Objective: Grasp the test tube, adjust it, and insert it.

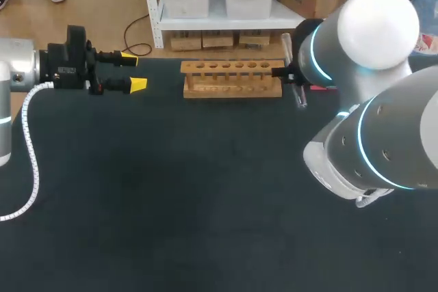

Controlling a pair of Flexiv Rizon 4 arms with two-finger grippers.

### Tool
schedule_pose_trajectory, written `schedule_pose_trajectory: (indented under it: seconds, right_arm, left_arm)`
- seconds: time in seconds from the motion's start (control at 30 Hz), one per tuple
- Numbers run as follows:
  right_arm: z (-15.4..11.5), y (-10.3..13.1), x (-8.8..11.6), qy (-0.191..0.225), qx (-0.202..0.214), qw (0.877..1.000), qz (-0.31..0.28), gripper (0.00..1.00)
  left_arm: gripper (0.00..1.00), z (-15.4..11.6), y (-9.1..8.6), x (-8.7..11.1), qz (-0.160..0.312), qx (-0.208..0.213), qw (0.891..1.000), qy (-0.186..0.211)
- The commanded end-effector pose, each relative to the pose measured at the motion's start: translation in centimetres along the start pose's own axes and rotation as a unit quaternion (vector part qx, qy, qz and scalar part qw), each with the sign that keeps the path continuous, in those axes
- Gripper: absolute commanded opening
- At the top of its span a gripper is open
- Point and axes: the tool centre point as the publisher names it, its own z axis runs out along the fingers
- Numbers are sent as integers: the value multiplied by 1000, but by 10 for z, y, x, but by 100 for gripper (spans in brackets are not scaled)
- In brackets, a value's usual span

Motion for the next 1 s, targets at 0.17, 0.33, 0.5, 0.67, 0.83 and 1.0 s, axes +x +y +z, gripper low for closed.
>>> schedule_pose_trajectory:
  seconds: [0.17,0.33,0.5,0.67,0.83,1.0]
  right_arm:
    - [13,17,-11,6,-21,1000,-9,0]
    - [21,30,-12,9,-28,999,-16,0]
    - [31,42,-14,12,-30,999,-18,0]
    - [38,51,-15,14,-19,1000,-19,0]
    - [47,54,-15,15,-5,1000,-16,0]
    - [53,56,-17,12,8,1000,-8,0]
  left_arm:
    - [100,0,0,1,1,-1,1000,-2]
    - [100,0,0,1,1,-1,1000,-2]
    - [100,0,0,1,1,-1,1000,-2]
    - [100,0,0,1,1,-1,1000,-2]
    - [100,0,0,1,1,-1,1000,-2]
    - [100,0,0,1,1,-1,1000,-2]
